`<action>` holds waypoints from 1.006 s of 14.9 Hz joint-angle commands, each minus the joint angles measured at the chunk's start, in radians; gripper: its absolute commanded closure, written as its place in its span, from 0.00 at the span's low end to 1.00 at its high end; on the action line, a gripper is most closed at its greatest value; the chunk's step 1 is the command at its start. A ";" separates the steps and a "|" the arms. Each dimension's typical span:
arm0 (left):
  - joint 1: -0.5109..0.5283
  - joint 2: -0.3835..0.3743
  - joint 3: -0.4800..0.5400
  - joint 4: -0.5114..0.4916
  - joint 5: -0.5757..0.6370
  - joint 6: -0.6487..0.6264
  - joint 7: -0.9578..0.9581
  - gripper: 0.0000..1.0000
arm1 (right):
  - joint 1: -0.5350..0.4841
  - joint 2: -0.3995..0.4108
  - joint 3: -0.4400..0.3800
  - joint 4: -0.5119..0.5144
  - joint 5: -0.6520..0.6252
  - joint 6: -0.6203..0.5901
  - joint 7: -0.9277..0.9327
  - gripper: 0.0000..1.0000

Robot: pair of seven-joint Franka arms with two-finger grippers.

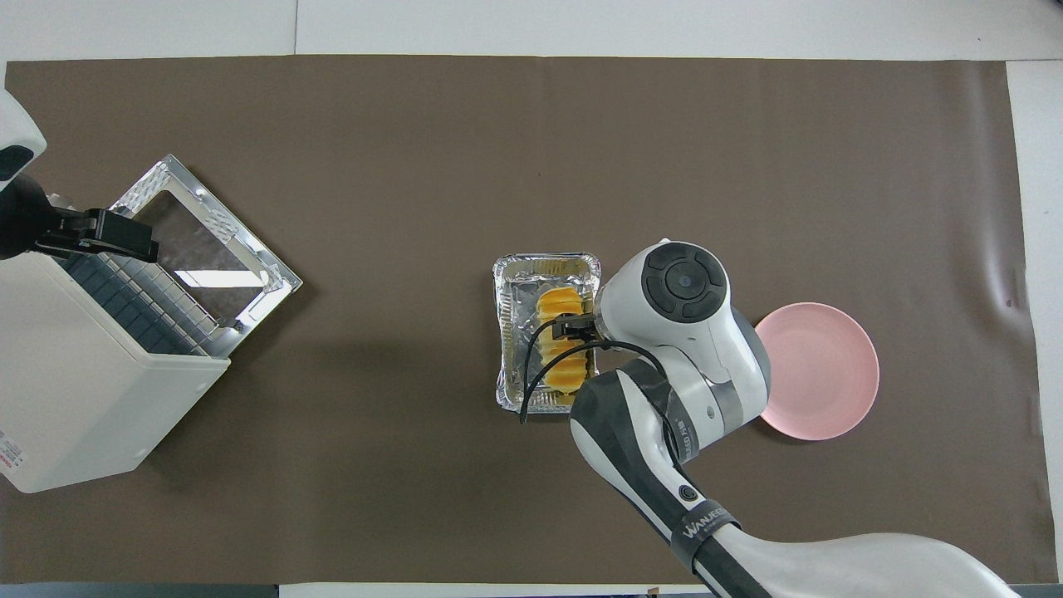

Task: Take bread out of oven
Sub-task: 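Grasp the foil tray with the right gripper and slide it farther away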

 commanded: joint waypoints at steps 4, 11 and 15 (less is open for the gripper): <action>0.026 -0.051 -0.024 -0.085 0.018 0.044 -0.010 0.00 | -0.014 0.018 0.003 -0.016 0.012 0.021 0.079 0.09; 0.056 -0.042 -0.025 -0.059 0.009 0.032 -0.005 0.00 | -0.009 0.030 0.003 -0.025 0.012 0.036 0.138 0.75; 0.059 -0.030 -0.028 -0.033 0.009 0.018 -0.005 0.00 | -0.005 0.029 0.003 -0.028 0.012 0.039 0.133 1.00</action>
